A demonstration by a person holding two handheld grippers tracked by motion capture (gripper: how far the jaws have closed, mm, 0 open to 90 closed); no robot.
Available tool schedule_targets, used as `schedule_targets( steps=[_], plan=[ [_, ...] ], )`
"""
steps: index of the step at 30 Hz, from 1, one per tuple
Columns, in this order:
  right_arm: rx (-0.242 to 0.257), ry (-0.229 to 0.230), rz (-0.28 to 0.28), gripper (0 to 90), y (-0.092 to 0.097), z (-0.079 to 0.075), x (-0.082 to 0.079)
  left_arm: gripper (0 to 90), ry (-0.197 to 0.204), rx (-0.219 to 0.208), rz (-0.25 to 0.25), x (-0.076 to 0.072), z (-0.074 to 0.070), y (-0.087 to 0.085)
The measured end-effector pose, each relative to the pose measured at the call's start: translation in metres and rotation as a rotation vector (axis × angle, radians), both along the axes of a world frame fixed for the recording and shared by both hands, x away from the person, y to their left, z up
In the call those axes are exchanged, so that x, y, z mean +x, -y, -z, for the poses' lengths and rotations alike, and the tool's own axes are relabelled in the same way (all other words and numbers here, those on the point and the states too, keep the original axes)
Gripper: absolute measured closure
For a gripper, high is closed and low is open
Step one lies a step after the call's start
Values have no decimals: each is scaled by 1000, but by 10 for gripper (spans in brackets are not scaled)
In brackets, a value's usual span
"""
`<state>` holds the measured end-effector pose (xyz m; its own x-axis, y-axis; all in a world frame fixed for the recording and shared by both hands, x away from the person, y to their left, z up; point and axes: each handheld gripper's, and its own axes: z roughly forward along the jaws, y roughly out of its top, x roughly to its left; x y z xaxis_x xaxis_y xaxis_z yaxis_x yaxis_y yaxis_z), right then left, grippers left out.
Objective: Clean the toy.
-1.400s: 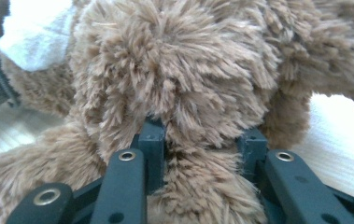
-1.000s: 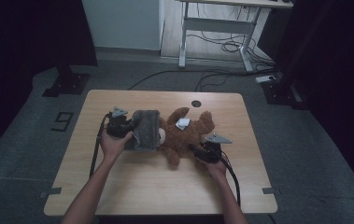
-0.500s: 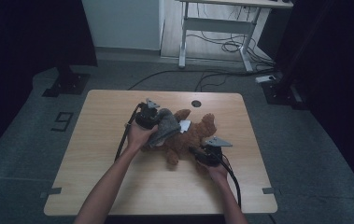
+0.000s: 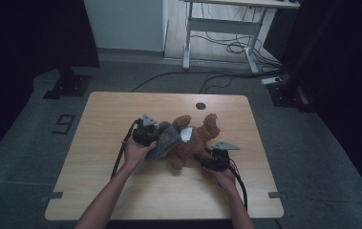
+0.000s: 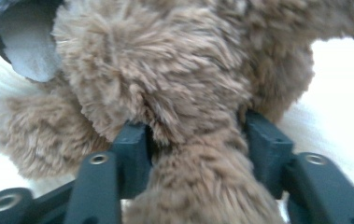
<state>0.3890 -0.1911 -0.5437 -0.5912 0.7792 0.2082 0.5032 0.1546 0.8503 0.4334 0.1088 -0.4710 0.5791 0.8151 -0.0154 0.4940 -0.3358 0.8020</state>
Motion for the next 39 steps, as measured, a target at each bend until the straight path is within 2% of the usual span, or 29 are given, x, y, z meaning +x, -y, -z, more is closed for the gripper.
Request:
schedule_targets(
  steps=[2, 3, 5, 7, 11, 12, 15, 18, 19, 20, 21, 22, 23, 24, 25, 31, 33, 36, 39],
  plan=[
    [-1, -7, -3, 405, 2, -1, -1, 832, 7, -6, 6, -7, 1, -1],
    [13, -2, -1, 378, 8, -4, -5, 832, 17, -10, 14, -14, 1, -2],
    [35, 18, 15, 346, 16, -11, -9, 832, 21, -17, 16, -17, 2, -2],
    [80, 40, 40, 302, 25, -22, -14, 832, 33, -32, 25, -27, 4, -3],
    [117, 92, 96, 194, 37, -49, -16, 832, 42, -49, 33, -38, 6, -5],
    [117, 92, 96, 194, 37, -49, -16, 832, 42, -49, 33, -38, 6, -5],
    [142, 93, 135, 160, 41, -64, -7, 831, 45, -70, 37, -45, 8, -7],
    [146, 82, 131, 159, 39, -68, -1, 831, 44, -83, 41, -48, 8, -8],
    [147, 68, 123, 191, 36, -70, 4, 831, 42, -91, 43, -49, 9, -9],
    [147, 68, 123, 191, 36, -70, 4, 831, 42, -91, 43, -49, 9, -9],
    [147, 57, 111, 237, 34, -70, 6, 831, 41, -96, 45, -50, 9, -10],
    [121, 54, 86, 396, 29, -65, 4, 831, 45, -92, 47, -53, 9, -11],
    [121, 54, 86, 396, 29, -65, 4, 830, 45, -92, 47, -53, 9, -11],
    [102, 54, 71, 457, 27, -61, 1, 830, 44, -97, 50, -54, 10, -12],
    [109, 42, 48, 508, 27, -54, -5, 830, 40, -106, 53, -56, 10, -14],
    [177, 13, 29, 566, 31, -28, -26, 829, 40, -110, 59, -61, 10, -13],
    [188, 3, 27, 572, 33, -25, -28, 829, 43, -112, 60, -63, 10, -14],
    [180, 5, 19, 584, 31, -23, -33, 828, 45, -120, 64, -69, 11, -16],
    [177, 8, 6, 598, 30, -20, -37, 825, 33, -148, 71, -74, 8, -21]
  ],
)
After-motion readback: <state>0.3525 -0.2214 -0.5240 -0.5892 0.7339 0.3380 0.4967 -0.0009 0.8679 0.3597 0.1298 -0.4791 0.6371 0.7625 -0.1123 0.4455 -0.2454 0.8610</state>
